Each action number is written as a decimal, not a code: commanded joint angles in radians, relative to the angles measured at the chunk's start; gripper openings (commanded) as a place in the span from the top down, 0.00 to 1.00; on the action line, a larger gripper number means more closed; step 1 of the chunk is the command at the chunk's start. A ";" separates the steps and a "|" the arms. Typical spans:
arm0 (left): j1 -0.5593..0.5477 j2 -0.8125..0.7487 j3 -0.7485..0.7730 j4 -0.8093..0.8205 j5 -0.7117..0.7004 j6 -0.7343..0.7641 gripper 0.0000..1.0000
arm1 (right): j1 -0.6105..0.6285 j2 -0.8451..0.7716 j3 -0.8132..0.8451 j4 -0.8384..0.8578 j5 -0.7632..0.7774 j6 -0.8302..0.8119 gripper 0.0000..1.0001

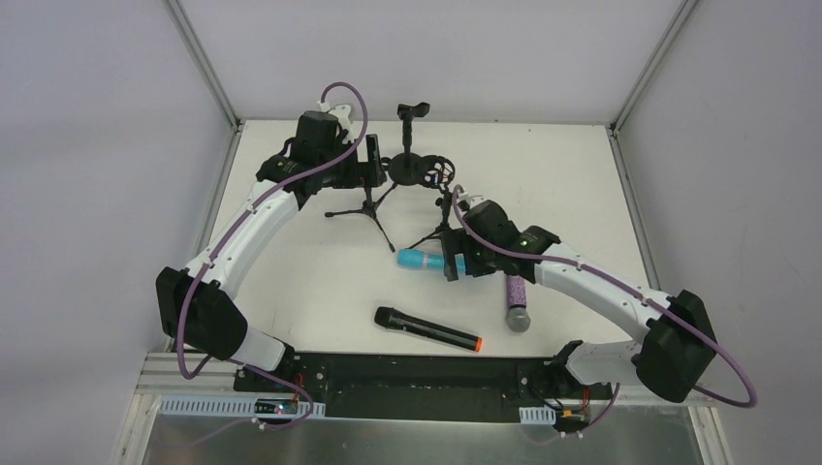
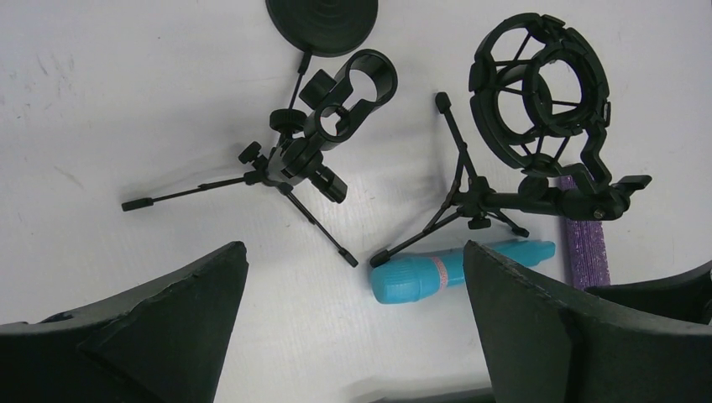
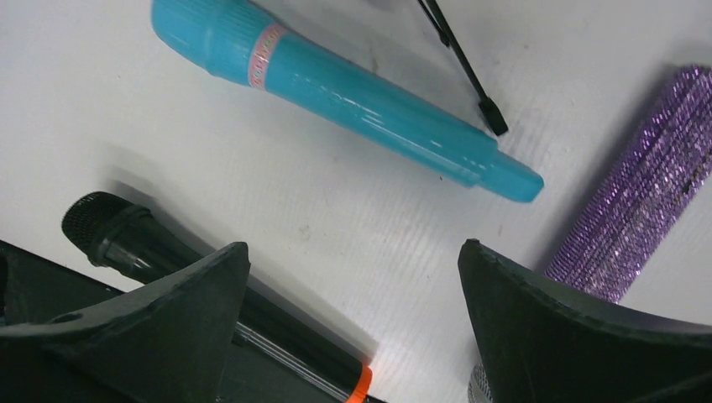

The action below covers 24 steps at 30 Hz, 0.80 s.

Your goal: Attach the microphones to the stand

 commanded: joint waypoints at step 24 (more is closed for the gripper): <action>-0.003 -0.055 0.003 0.011 -0.057 0.082 0.00 | 0.054 0.380 0.164 0.252 0.076 -0.051 0.04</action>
